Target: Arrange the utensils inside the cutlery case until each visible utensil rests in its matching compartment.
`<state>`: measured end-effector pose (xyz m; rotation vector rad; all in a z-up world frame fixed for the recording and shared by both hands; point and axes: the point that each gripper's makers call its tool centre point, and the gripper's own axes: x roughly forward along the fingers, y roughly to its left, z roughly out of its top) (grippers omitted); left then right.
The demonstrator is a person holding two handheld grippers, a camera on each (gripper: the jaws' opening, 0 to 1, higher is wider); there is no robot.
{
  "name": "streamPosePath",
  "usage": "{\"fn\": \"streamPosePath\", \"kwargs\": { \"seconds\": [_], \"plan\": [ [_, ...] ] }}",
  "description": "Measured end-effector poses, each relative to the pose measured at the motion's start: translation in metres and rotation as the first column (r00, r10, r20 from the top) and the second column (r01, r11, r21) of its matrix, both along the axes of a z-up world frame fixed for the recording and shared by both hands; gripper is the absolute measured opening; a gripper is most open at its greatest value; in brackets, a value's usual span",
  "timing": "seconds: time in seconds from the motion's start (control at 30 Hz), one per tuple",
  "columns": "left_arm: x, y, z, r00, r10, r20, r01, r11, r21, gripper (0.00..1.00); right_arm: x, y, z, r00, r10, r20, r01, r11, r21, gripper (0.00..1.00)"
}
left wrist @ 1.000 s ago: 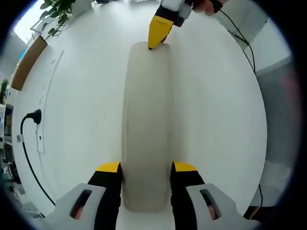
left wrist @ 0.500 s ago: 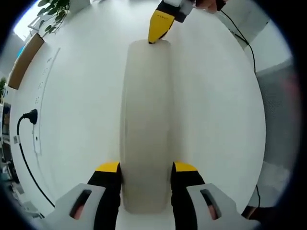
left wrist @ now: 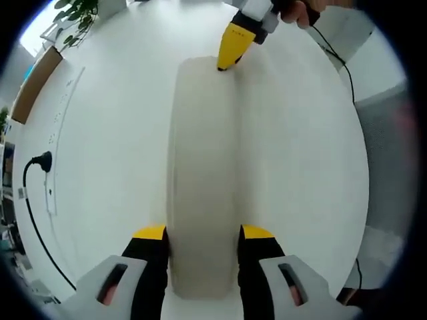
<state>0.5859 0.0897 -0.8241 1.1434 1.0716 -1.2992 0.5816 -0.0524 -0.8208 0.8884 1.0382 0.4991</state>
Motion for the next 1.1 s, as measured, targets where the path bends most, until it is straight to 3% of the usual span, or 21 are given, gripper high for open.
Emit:
{"fn": "streamPosePath", "kwargs": {
  "seconds": [0.07,0.13,0.17,0.23,0.27,0.33,0.37,0.4,0.43,0.5,0.53,0.6,0.63,0.7,0.8,0.87,0.9,0.97,1.0,1.07,1.1],
  "plan": [
    [0.0,0.001,-0.002,1.0,0.002,-0.003,-0.002,1.0,0.007,0.41,-0.018,-0.006,0.002,1.0,0.013,0.008,-0.013,1.0,0.0,0.11],
    [0.0,0.001,-0.002,1.0,0.0,-0.008,0.0,1.0,0.0,0.41,-0.024,-0.005,0.01,0.999,0.007,0.04,-0.007,1.0,-0.005,0.1],
    [0.0,0.001,-0.002,1.0,0.002,-0.008,-0.002,1.0,0.0,0.41,-0.024,-0.003,0.014,1.0,-0.029,0.013,0.028,0.999,0.028,0.11],
    [0.0,0.001,-0.003,1.0,-0.002,-0.008,0.002,1.0,0.002,0.41,-0.033,0.002,0.019,0.999,-0.014,0.05,0.013,1.0,0.025,0.12],
    [0.0,0.001,-0.003,1.0,-0.001,-0.008,0.001,1.0,0.001,0.41,-0.034,0.004,0.021,0.999,-0.046,-0.006,0.047,0.997,0.057,0.13],
    [0.0,0.0,-0.003,1.0,-0.003,-0.005,0.003,1.0,0.0,0.41,-0.034,0.008,0.022,0.999,-0.035,-0.038,0.037,0.997,0.066,0.14],
    [0.0,0.0,-0.003,1.0,-0.006,-0.004,0.006,1.0,-0.002,0.41,-0.03,0.006,0.022,0.998,-0.046,-0.043,0.049,0.997,0.065,0.14],
    [0.0,0.0,-0.003,1.0,-0.006,-0.004,0.006,1.0,-0.004,0.41,-0.015,-0.002,0.022,0.985,-0.084,-0.148,0.105,0.984,0.14,0.15],
    [0.0,0.0,-0.003,1.0,-0.007,-0.004,0.007,1.0,-0.006,0.41,0.008,-0.015,0.018,0.985,-0.122,-0.118,0.139,0.979,0.149,0.14],
    [-0.001,-0.001,-0.002,1.0,-0.015,-0.001,0.015,1.0,-0.011,0.41,0.03,-0.026,0.017,0.972,-0.151,-0.181,0.181,0.969,0.169,0.15],
    [-0.002,-0.001,-0.002,1.0,-0.015,-0.001,0.015,1.0,-0.012,0.41,0.03,-0.026,0.012,0.981,-0.148,-0.122,0.166,0.975,0.148,0.15],
    [-0.002,-0.001,-0.002,1.0,-0.012,-0.003,0.012,1.0,-0.012,0.41,0.002,-0.005,0.016,0.988,-0.15,-0.026,0.152,0.983,0.1,0.15],
    [-0.002,-0.001,-0.002,1.0,-0.014,-0.004,0.014,1.0,-0.012,0.41,-0.001,-0.003,0.016,0.992,-0.128,-0.006,0.128,0.988,0.085,0.14],
    [-0.002,-0.001,-0.002,1.0,-0.012,-0.005,0.012,1.0,-0.008,0.41,0.024,-0.009,0.012,0.992,-0.124,-0.032,0.126,0.99,0.068,0.15],
    [-0.003,-0.001,-0.001,1.0,-0.01,-0.004,0.01,1.0,0.004,0.41,0.004,0.0,0.015,0.993,-0.121,-0.002,0.121,0.991,0.054,0.14],
    [-0.003,-0.001,-0.001,1.0,-0.009,-0.005,0.009,1.0,0.008,0.41,0.002,0.0,0.015,0.988,-0.144,-0.048,0.146,0.987,0.065,0.12],
    [-0.003,-0.001,-0.001,1.0,-0.011,-0.004,0.011,1.0,0.011,0.41,0.0,0.002,0.016,0.991,-0.127,-0.028,0.129,0.99,0.052,0.12],
    [-0.003,-0.001,-0.001,1.0,-0.016,-0.007,0.016,1.0,0.017,0.4,0.003,0.0,0.016,0.989,-0.135,-0.063,0.138,0.99,0.042,0.11],
    [-0.003,-0.001,-0.001,1.0,-0.018,-0.008,0.018,1.0,0.017,0.4,-0.004,0.003,0.019,0.99,-0.128,-0.051,0.13,0.991,0.034,0.1],
    [-0.003,-0.001,0.0,1.0,-0.023,-0.008,0.023,1.0,0.012,0.4,-0.012,0.004,0.019,0.982,-0.149,-0.118,0.156,0.986,0.051,0.09],
    [-0.003,-0.001,0.0,1.0,-0.024,-0.008,0.024,1.0,0.013,0.4,-0.014,0.007,0.02,0.987,-0.133,-0.094,0.137,0.99,0.038,0.09]
  ]
}}
